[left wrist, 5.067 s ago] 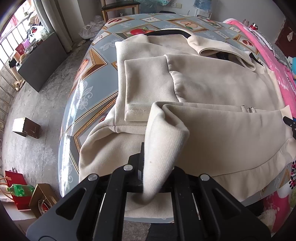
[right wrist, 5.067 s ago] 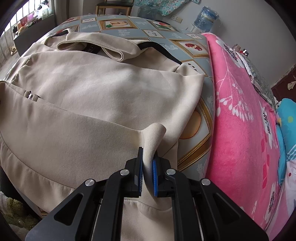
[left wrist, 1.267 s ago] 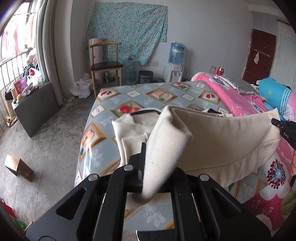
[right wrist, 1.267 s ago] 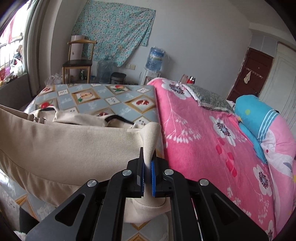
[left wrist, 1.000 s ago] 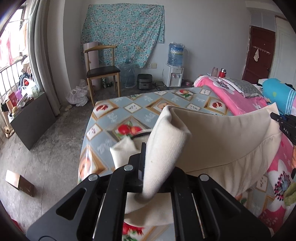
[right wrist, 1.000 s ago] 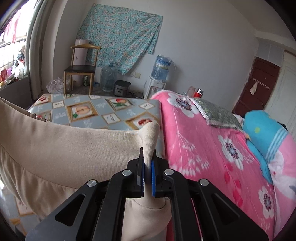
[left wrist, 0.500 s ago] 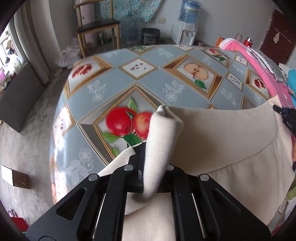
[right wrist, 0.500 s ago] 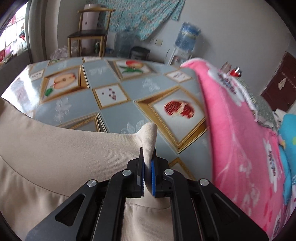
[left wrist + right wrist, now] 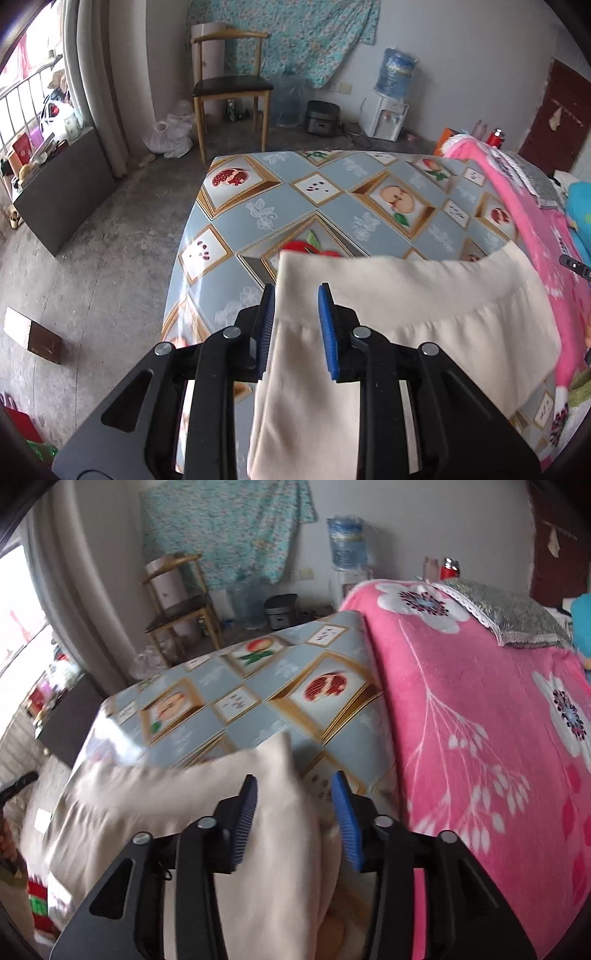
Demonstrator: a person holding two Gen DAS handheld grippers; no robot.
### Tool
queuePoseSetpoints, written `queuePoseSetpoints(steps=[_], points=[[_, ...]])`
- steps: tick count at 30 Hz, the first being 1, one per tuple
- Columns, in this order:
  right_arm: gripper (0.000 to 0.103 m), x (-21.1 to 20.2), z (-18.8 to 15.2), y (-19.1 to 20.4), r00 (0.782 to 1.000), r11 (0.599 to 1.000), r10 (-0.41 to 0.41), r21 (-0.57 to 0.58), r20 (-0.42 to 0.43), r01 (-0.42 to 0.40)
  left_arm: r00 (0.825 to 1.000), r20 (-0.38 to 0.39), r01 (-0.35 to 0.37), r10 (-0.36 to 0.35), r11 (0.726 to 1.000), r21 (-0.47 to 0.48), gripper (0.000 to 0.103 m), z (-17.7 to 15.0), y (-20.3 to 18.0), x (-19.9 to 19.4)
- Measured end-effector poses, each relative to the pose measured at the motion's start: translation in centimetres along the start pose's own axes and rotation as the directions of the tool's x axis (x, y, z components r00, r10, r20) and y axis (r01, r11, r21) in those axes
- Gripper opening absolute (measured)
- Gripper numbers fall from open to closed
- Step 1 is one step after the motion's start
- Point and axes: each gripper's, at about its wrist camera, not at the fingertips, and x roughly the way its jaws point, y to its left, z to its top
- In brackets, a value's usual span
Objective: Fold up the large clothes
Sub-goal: 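Lower the folded jacket onto the bed and open both grippers, then withdraw both open grippers back from the folded cream jacket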
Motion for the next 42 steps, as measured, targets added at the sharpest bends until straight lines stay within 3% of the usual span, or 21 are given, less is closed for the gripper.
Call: queuePoseSetpoints(steps=[5,9,10,13,18,20,22,24,27,30,32,34,36,38,41,42], points=[[0.044,-3.1,-7.5,4.1,0.994,0.989,0.087,-0.110,-0.073,-0.095,0.993,-0.059,0.108,-0.106,0.993,0.041,0.023,-4.8,-2.4,-1.7],[0.044,-0.8,-12.9,4.1,0.981,0.993,0.029,-0.111,-0.193,-0.051,0.985,-0.172,0.017,-0.013,1.000,0.024,0.023,-9.9,-2.3,0.8],[0.044,-0.4,-13.7,3.6,0.978,0.993,0.040,-0.098,-0.206,-0.062,0.982,-0.189,0.021,-0.019,1.000,0.009,0.025,-11.0,-1.9,1.2],[0.044,-1.4,-13.4,3.2,0.975,0.997,0.058,-0.037,-0.216,-0.067,0.984,-0.165,0.052,-0.060,0.997,-0.053,0.025,-12.1,-0.7,-0.3],[0.044,-3.9,-12.8,6.1,0.989,0.994,0.050,-0.087,-0.140,-0.062,0.992,-0.068,0.105,-0.107,0.994,-0.033,0.023,-11.4,-2.0,-3.0],[0.044,-2.1,-14.0,6.3,0.983,0.993,-0.020,-0.116,-0.181,-0.001,0.991,-0.089,0.102,-0.103,0.995,-0.017,0.024,-12.0,-2.8,-2.4],[0.045,-0.5,-14.6,5.5,0.982,0.992,-0.018,-0.123,-0.189,-0.006,0.987,-0.138,0.088,-0.087,0.996,0.001,0.025,-13.2,-3.3,-0.6],[0.045,-1.2,-14.0,4.9,0.978,0.997,0.000,-0.077,-0.209,-0.016,0.989,-0.117,0.090,-0.090,0.996,0.001,0.025,-13.6,-3.2,-1.1],[0.045,-2.8,-12.9,6.2,0.981,0.992,-0.068,-0.114,-0.180,0.047,0.992,-0.075,0.100,-0.100,0.995,-0.003,0.023,-12.6,-3.4,-3.1],[0.047,-4.2,-11.6,9.8,0.995,0.987,0.038,-0.150,-0.089,-0.051,0.989,-0.051,0.143,-0.141,0.989,0.038,0.023,-11.8,-5.2,-3.6],[0.047,-4.1,-11.7,12.6,0.995,0.973,0.081,-0.212,-0.057,-0.091,0.984,-0.080,0.164,-0.159,0.985,0.062,0.024,-11.9,-6.8,-2.7],[0.059,-3.5,-13.0,14.4,0.997,0.954,0.069,-0.290,-0.043,-0.078,0.983,-0.125,0.147,-0.136,0.985,0.091,0.024,-12.7,-7.9,-1.0],[0.062,-2.0,-14.8,15.3,0.995,0.940,0.053,-0.334,-0.080,-0.077,0.984,-0.110,0.149,-0.139,0.984,0.094,0.024,-13.7,-7.7,-0.4],[0.062,0.9,-16.7,14.9,0.985,0.933,0.011,-0.353,-0.175,-0.073,0.980,-0.122,0.169,-0.160,0.983,0.070,0.024,-13.6,-7.2,-0.7],[0.062,-0.6,-16.0,15.8,0.987,0.931,-0.002,-0.361,-0.158,-0.057,0.984,-0.096,0.159,-0.152,0.984,0.077,0.024,-12.6,-7.6,-2.1],[0.062,-1.5,-15.4,16.0,0.990,0.934,0.045,-0.347,-0.136,-0.090,0.984,-0.067,0.169,-0.162,0.981,0.101,0.024,-12.0,-8.2,-2.9]])
